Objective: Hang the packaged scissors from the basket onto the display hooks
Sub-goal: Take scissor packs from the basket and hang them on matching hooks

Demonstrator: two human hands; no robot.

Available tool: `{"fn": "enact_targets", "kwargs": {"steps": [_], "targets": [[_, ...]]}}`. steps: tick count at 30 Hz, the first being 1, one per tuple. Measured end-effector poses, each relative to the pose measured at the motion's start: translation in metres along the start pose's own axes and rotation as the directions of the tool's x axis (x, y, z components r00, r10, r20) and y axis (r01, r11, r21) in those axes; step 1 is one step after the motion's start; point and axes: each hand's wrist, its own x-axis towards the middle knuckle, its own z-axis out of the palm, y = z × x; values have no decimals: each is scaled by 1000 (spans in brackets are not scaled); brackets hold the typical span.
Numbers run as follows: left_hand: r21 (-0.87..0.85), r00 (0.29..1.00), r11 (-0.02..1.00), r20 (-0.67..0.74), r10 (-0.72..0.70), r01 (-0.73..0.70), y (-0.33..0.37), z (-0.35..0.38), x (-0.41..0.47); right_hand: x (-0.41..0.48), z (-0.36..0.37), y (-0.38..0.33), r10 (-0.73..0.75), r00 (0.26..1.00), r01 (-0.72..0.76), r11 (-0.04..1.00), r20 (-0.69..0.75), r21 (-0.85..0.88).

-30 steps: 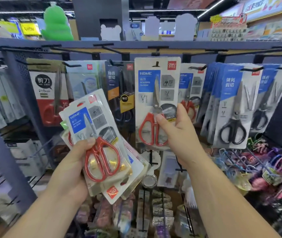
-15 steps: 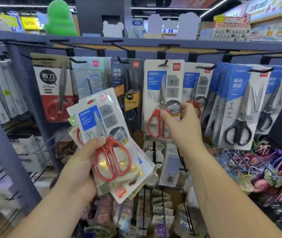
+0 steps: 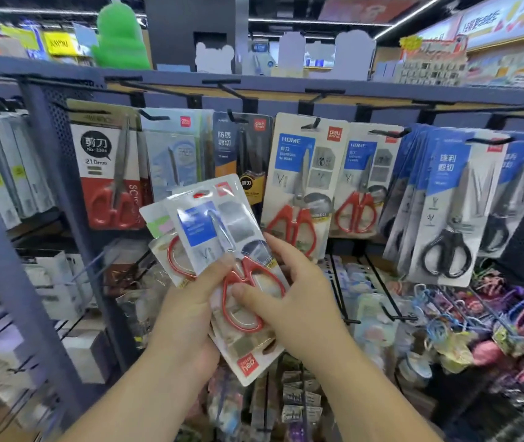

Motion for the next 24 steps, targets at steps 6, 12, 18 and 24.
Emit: {"fn": "enact_targets", "kwargs": {"steps": [6, 12, 18, 24], "targets": [[-33, 1000, 999, -3, -21, 20, -6, 6, -2, -4, -13, 2, 50, 998, -43, 984, -34, 173], [22, 1000, 1000, -26, 5, -4, -11, 14, -4, -5, -21, 12, 107, 986, -60, 940, -124, 336], [73, 994, 994, -64, 87, -82, -18, 21, -3, -11, -26, 20, 102, 986, -42, 920, -135, 391], [77, 992, 995, -95, 77, -70, -20, 26, -4, -23, -45, 31, 123, 980, -37, 881, -154, 471]]}}
